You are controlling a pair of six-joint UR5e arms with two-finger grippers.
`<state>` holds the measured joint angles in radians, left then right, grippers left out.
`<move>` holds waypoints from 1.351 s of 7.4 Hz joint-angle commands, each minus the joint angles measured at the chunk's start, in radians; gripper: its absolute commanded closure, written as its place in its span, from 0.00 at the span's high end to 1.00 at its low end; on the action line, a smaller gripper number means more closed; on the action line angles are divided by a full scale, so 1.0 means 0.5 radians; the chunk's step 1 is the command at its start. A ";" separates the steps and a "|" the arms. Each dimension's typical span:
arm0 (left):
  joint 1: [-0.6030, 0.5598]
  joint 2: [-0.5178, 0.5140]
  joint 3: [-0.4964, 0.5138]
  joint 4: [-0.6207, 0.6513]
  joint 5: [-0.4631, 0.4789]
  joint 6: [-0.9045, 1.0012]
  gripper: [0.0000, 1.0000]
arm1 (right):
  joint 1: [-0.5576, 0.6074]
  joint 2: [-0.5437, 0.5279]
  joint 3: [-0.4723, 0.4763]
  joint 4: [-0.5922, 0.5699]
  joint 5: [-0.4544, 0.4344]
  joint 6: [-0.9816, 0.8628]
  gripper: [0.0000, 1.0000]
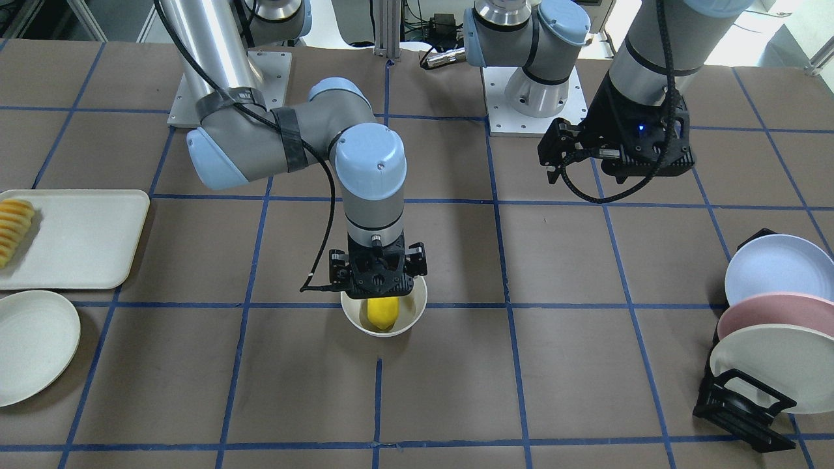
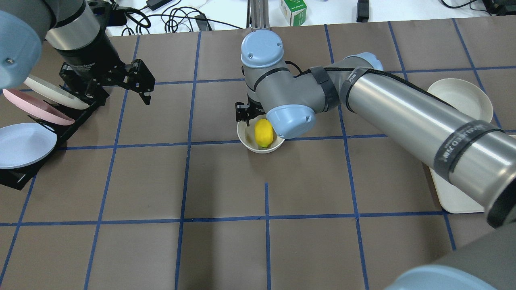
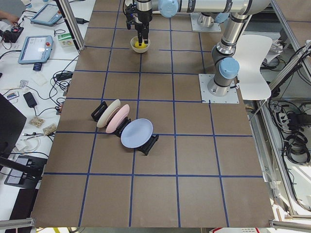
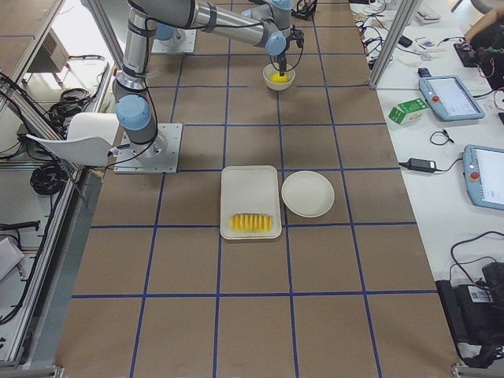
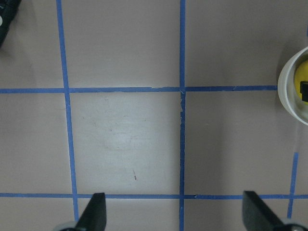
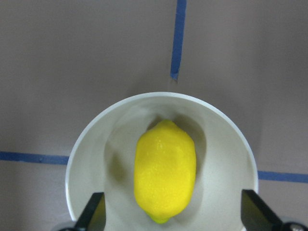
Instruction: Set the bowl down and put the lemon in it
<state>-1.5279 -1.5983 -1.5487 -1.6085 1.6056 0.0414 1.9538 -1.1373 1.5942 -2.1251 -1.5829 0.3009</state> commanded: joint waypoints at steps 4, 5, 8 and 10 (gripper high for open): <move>0.000 0.012 -0.001 0.005 -0.020 0.000 1.00 | -0.466 -0.826 -0.025 0.831 0.012 -0.113 1.00; 0.006 0.003 -0.001 0.014 -0.020 0.006 1.00 | -0.629 -0.906 -0.022 0.936 0.027 -0.257 1.00; 0.012 -0.025 -0.004 0.017 -0.005 0.012 1.00 | -0.680 -0.977 0.008 1.014 0.018 -0.577 1.00; 0.012 -0.028 -0.004 0.017 -0.005 0.015 1.00 | -0.680 -0.977 0.011 1.014 0.027 -0.583 1.00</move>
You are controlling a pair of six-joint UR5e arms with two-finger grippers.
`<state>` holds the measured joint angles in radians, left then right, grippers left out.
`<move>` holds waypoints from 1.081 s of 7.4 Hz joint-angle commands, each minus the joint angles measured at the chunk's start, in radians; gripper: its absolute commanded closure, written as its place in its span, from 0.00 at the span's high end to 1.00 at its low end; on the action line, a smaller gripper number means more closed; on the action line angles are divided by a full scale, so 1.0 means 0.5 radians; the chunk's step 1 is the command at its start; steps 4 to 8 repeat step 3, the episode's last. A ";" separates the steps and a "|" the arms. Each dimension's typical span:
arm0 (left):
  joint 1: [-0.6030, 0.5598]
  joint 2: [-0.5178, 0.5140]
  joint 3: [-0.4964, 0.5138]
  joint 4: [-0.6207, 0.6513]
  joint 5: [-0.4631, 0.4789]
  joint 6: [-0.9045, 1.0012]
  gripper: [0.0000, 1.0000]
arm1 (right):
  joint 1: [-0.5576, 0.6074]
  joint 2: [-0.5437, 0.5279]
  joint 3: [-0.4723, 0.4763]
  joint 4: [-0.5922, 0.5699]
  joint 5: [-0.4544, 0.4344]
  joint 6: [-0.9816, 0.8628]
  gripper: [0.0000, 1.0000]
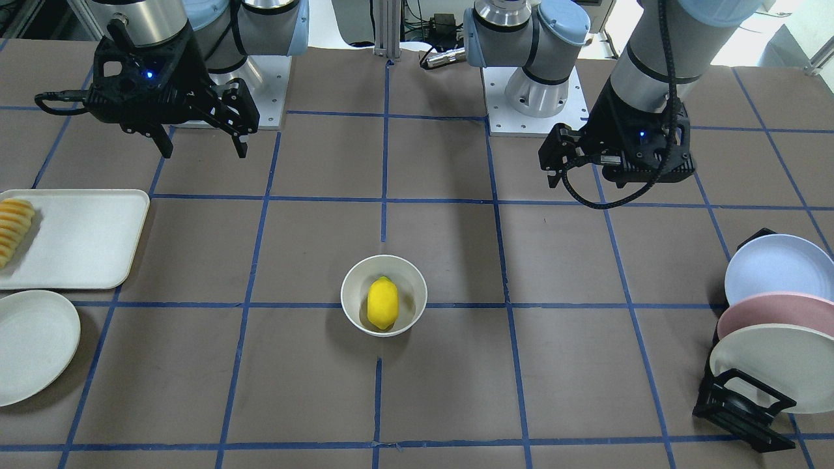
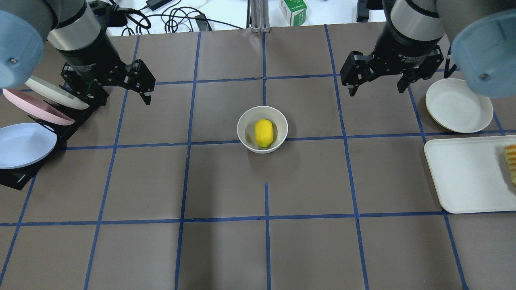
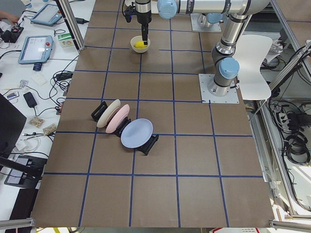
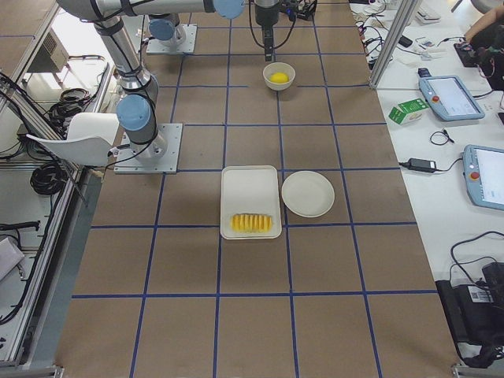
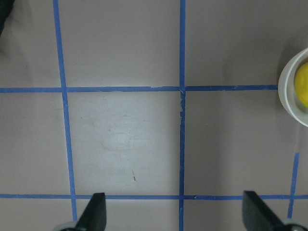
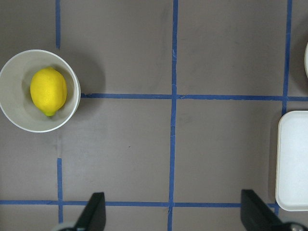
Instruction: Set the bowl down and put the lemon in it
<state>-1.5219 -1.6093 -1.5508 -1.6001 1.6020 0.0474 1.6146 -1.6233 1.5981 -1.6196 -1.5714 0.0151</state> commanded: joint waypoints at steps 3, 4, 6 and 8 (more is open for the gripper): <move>0.003 -0.012 0.000 0.003 0.002 0.006 1.00 | -0.002 -0.009 0.025 0.002 0.004 -0.021 1.00; 0.003 -0.012 0.000 0.003 0.002 0.006 1.00 | -0.002 -0.009 0.025 0.002 0.004 -0.021 1.00; 0.003 -0.012 0.000 0.003 0.002 0.006 1.00 | -0.002 -0.009 0.025 0.002 0.004 -0.021 1.00; 0.003 -0.012 0.000 0.003 0.002 0.006 1.00 | -0.002 -0.009 0.025 0.002 0.004 -0.021 1.00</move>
